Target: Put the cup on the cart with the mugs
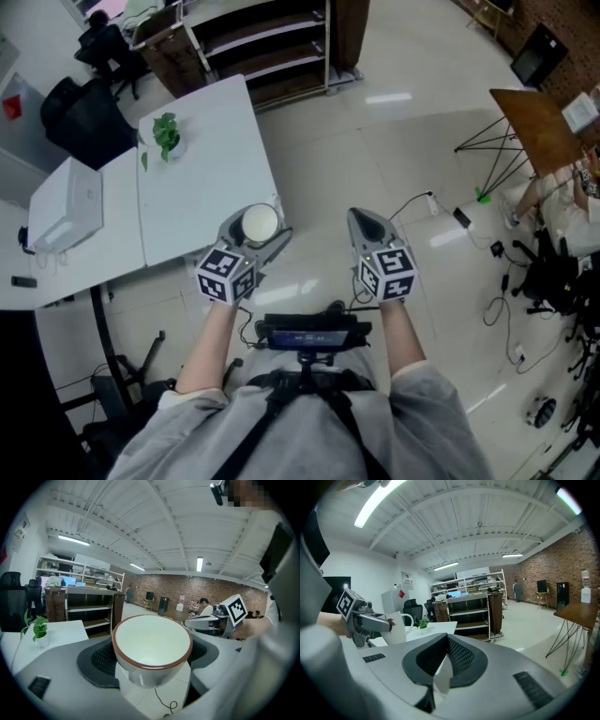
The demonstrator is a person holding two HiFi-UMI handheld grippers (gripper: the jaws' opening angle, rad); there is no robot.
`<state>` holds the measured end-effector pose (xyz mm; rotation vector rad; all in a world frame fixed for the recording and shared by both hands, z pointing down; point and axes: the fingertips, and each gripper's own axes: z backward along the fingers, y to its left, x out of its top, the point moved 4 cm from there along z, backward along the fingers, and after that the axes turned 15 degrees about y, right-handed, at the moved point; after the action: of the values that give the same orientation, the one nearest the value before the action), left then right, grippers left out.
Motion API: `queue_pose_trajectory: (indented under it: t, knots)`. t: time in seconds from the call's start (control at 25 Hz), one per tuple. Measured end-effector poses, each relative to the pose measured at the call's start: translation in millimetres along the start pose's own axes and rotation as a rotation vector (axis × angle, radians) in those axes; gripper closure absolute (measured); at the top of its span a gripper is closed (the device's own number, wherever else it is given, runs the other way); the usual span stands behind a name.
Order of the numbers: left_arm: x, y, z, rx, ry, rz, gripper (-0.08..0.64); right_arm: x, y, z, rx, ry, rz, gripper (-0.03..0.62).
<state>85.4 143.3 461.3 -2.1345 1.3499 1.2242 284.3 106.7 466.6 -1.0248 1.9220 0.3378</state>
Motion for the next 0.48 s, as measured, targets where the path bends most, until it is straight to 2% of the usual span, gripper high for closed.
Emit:
queue_pose_trajectory:
  t: [0.48]
  knots:
    - [60, -68, -97, -0.112, 0.034, -0.115, 0.152, -5, -102, 49, -0.068, -0.036, -0.073, 0.584]
